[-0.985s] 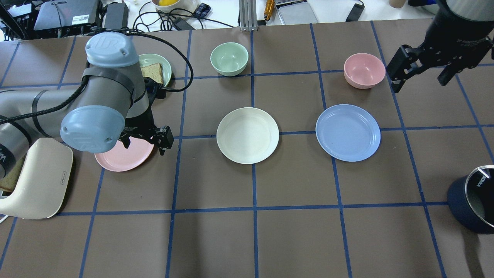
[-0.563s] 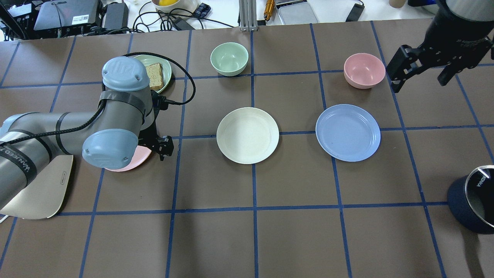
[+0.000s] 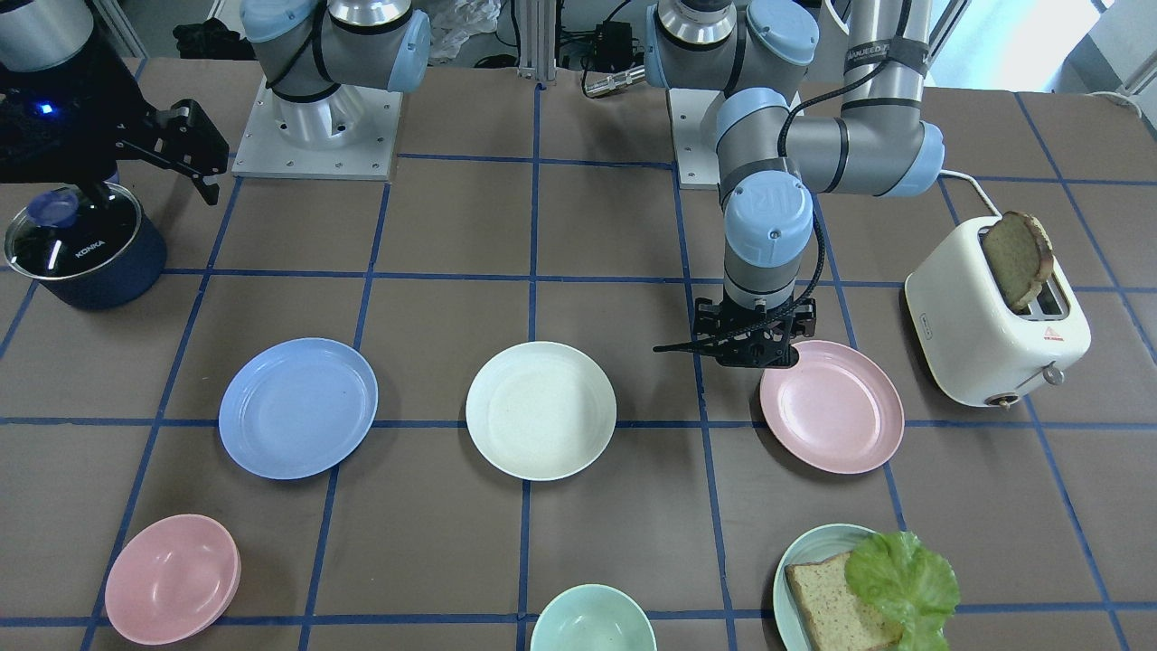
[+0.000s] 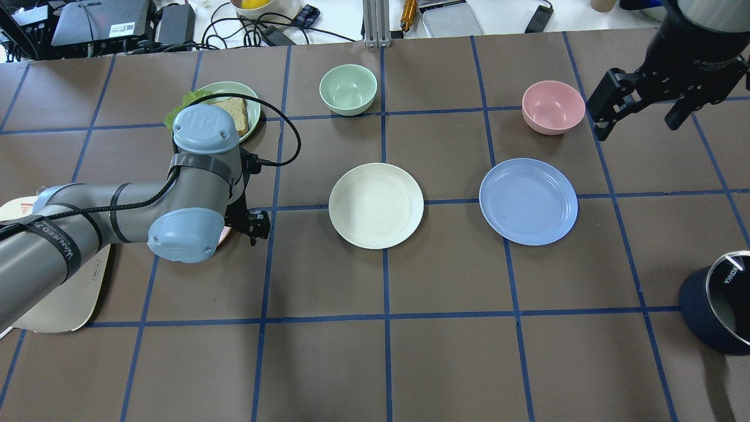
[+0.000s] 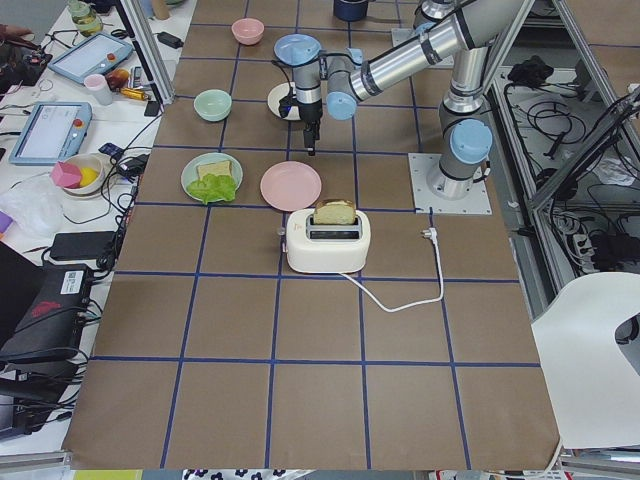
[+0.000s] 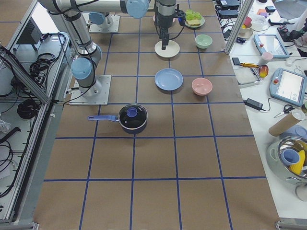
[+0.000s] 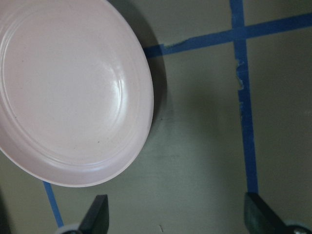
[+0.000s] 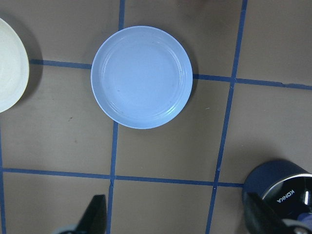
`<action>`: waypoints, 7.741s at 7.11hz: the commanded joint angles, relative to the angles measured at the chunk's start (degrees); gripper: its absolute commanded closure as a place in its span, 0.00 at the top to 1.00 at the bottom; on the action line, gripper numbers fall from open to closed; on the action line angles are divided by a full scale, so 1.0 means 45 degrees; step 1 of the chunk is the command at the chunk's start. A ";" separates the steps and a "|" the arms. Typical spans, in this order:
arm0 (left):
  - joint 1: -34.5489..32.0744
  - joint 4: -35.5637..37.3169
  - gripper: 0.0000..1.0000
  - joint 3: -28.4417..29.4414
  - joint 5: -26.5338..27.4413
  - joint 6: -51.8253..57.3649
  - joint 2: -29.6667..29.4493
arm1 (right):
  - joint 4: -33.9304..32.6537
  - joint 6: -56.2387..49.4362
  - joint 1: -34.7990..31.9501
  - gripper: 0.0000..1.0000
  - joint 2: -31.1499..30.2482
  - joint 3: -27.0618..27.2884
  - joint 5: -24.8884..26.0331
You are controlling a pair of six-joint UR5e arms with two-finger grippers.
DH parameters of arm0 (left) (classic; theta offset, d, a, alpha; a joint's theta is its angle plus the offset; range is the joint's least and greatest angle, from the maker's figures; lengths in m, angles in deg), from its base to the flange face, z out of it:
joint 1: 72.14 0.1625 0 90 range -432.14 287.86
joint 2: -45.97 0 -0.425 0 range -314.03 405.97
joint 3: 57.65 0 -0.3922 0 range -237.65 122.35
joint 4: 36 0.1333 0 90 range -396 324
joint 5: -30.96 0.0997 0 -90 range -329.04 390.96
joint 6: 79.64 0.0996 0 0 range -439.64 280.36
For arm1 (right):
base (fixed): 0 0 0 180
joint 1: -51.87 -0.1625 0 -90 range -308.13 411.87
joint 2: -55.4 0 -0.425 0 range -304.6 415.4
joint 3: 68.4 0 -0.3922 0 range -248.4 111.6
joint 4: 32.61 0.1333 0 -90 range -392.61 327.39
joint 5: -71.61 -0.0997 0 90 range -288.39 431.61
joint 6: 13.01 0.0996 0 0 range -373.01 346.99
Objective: Stack three plates with pink and blue
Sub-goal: 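Lower the left gripper onto the rim of the pink plate, then close the left gripper on the pink plate's rim, then lift the pink plate with the left gripper toward the cream-white plate, then lower the pink plate onto the cream-white plate with the left gripper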
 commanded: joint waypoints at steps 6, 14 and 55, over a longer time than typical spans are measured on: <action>0.0117 0.2329 0.83 -0.0607 0.0691 0.0014 -0.1104 | 0.0000 0.0000 0.0000 1.00 0.0008 0.0000 0.0000; 0.0176 0.3227 0.47 -0.0549 0.0731 0.0014 -0.1593 | 0.0000 0.0000 0.0000 1.00 -0.0012 0.0000 0.0000; -0.8281 0.2018 0.54 0.4334 0.1082 0.1381 -0.3820 | -0.0508 -0.0957 0.1309 1.00 0.1645 -0.0156 -0.0078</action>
